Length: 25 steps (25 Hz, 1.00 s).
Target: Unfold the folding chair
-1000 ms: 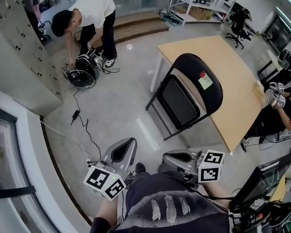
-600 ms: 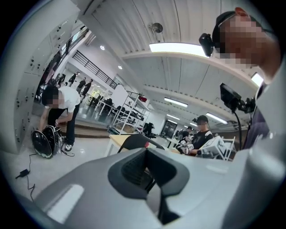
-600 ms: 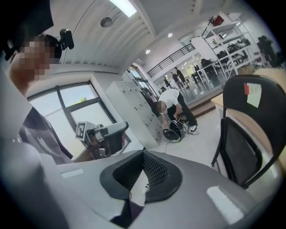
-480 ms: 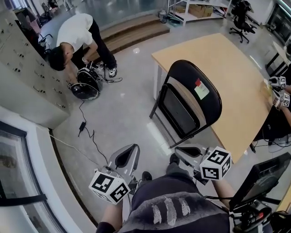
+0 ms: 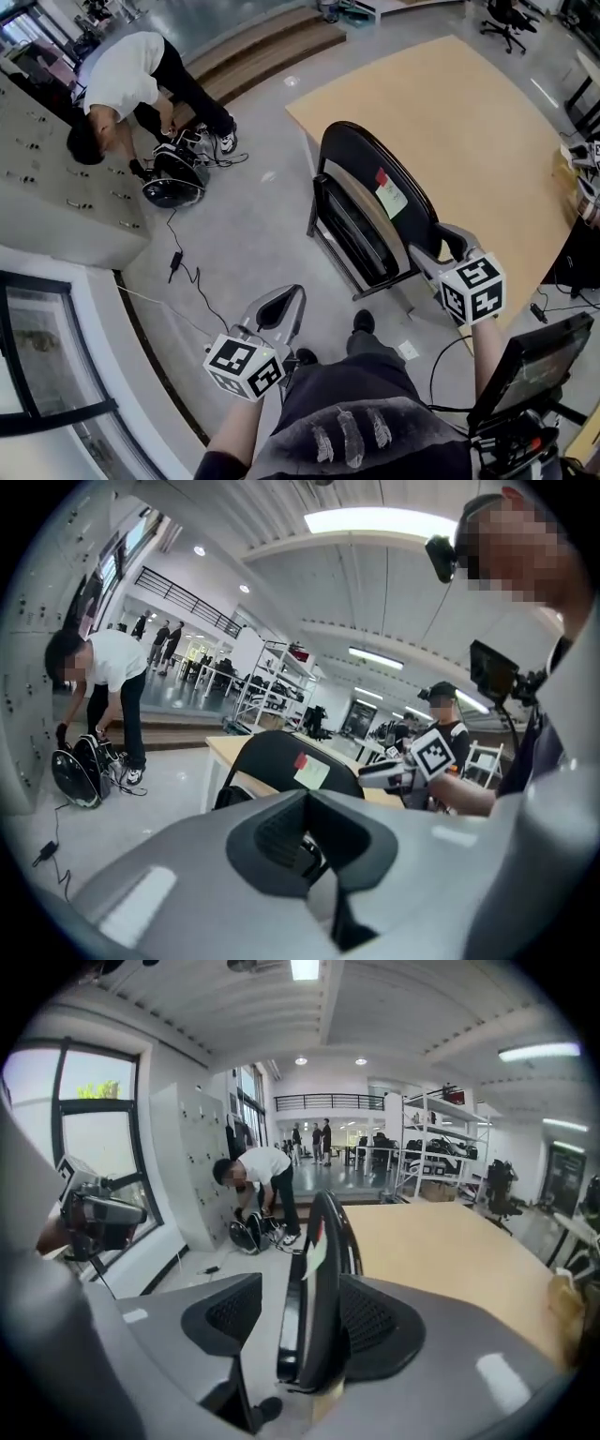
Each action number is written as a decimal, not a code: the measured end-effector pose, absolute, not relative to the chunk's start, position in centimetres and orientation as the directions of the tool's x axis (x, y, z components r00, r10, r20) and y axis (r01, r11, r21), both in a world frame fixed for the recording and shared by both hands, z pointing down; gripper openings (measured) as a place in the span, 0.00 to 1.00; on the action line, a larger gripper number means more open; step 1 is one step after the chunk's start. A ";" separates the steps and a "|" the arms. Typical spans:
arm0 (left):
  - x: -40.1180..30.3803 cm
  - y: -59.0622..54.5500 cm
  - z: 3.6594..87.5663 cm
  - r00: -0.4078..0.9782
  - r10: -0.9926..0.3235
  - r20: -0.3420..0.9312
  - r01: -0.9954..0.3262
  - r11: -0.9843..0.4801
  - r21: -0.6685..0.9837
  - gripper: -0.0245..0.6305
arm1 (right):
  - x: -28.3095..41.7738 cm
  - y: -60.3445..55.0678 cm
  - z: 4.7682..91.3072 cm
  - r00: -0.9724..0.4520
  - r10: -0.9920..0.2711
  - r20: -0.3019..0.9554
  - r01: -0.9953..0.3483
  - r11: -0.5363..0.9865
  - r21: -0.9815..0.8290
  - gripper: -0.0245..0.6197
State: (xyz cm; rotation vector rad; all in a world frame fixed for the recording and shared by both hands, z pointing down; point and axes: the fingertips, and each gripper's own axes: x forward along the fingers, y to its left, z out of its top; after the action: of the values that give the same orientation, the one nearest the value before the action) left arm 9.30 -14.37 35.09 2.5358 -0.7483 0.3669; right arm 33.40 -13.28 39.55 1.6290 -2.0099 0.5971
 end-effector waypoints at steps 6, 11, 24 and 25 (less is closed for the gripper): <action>16.8 -16.9 41.7 0.802 -0.349 0.485 -0.553 -0.741 0.382 0.04 | 37.3 -16.5 43.5 -0.146 -0.706 0.693 -0.978 0.209 0.007 0.49; 21.4 -20.7 48.3 0.721 -0.348 0.599 -0.628 -0.693 0.354 0.04 | 36.3 -17.9 45.3 -0.245 -0.648 0.721 -0.955 0.291 -0.063 0.45; 28.5 -25.7 63.3 0.501 -0.197 0.843 -0.799 -0.479 0.364 0.63 | 35.3 -18.1 45.7 -0.278 -0.664 0.694 -0.956 0.260 -0.134 0.19; 28.5 -26.0 64.1 0.479 -0.195 0.856 -0.809 -0.475 0.345 0.62 | 35.2 -18.1 45.7 -0.275 -0.666 0.693 -0.957 0.257 -0.133 0.19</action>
State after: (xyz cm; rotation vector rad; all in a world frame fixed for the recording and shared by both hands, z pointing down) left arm 28.50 -25.96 64.09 1.9411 -0.8329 0.9912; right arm 35.23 -18.07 45.72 1.4683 -2.0261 0.7535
